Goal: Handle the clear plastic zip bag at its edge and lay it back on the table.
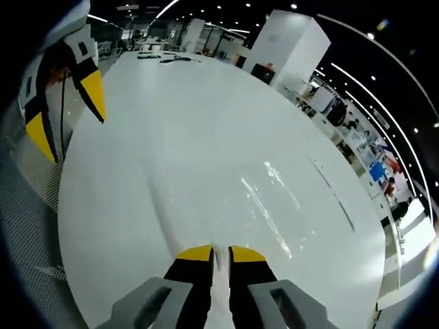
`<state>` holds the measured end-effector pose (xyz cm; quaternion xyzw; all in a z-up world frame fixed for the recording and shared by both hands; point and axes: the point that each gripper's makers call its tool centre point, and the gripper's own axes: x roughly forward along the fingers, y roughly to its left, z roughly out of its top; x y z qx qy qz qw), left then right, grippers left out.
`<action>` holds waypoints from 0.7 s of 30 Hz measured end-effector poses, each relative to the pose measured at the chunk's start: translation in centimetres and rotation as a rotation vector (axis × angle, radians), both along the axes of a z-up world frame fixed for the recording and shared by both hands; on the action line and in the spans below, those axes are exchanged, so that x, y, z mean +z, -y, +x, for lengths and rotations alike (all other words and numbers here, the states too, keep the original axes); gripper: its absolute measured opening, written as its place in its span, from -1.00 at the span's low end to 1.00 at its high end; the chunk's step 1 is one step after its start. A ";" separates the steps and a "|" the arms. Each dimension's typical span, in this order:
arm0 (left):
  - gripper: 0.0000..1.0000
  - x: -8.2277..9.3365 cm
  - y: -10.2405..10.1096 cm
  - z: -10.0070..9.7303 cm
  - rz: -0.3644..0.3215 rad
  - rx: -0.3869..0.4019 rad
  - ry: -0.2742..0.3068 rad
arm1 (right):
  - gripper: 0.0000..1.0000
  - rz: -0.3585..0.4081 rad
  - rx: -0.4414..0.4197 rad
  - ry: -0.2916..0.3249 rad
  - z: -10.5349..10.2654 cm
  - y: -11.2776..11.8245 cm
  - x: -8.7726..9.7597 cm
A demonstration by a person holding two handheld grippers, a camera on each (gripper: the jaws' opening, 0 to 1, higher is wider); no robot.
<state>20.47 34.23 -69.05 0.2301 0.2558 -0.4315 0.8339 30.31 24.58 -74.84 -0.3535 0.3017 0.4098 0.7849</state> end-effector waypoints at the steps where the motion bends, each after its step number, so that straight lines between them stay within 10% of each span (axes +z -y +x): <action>1: -0.41 0.0 0.1 -0.1 -0.001 -0.003 0.000 | -0.79 0.013 -0.005 -0.014 -0.3 -0.1 -0.1; 21: -0.41 -0.1 -0.5 -0.4 0.016 -0.006 0.000 | 0.00 0.203 -0.112 0.008 -0.6 -0.4 3.4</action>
